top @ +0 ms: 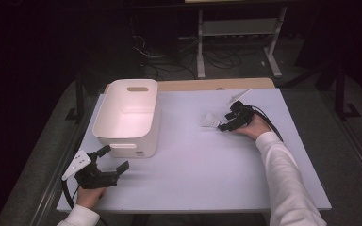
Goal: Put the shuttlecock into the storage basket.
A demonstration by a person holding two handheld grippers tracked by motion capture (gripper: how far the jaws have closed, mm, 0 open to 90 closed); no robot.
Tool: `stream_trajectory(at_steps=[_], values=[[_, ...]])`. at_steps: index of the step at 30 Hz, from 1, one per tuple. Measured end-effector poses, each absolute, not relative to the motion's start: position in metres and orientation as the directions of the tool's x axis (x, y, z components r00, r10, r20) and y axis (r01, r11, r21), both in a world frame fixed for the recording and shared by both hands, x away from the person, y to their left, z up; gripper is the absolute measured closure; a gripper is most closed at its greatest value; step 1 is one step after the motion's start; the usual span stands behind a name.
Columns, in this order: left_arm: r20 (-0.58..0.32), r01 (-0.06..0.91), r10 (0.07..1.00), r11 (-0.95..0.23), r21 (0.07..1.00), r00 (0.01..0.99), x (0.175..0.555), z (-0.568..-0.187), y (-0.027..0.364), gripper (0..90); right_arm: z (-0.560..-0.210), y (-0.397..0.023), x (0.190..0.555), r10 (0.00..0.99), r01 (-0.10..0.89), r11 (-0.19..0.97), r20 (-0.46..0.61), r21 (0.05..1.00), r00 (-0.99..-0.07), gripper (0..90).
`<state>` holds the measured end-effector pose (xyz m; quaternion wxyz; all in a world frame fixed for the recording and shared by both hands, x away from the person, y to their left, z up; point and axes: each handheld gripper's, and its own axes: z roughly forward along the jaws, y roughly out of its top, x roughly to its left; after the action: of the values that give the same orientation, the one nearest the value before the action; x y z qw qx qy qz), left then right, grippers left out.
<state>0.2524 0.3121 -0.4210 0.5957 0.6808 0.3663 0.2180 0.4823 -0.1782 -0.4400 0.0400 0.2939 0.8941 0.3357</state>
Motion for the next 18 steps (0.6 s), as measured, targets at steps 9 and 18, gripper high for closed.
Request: stream_trajectory(at_steps=[9,18], values=[[-0.131,0.238,0.756,-0.034,0.971,0.641,0.2528,-0.4213,0.3112,0.0,-0.4424,-0.1722,0.4817,0.525,0.464,0.628,0.1,0.625,-0.845,41.7],[-0.13,0.233,0.756,-0.03,0.972,0.642,0.2516,-0.4204,0.3111,0.0,-0.443,-0.1688,0.4801,0.503,0.434,0.652,0.074,0.622,-0.861,53.1]])
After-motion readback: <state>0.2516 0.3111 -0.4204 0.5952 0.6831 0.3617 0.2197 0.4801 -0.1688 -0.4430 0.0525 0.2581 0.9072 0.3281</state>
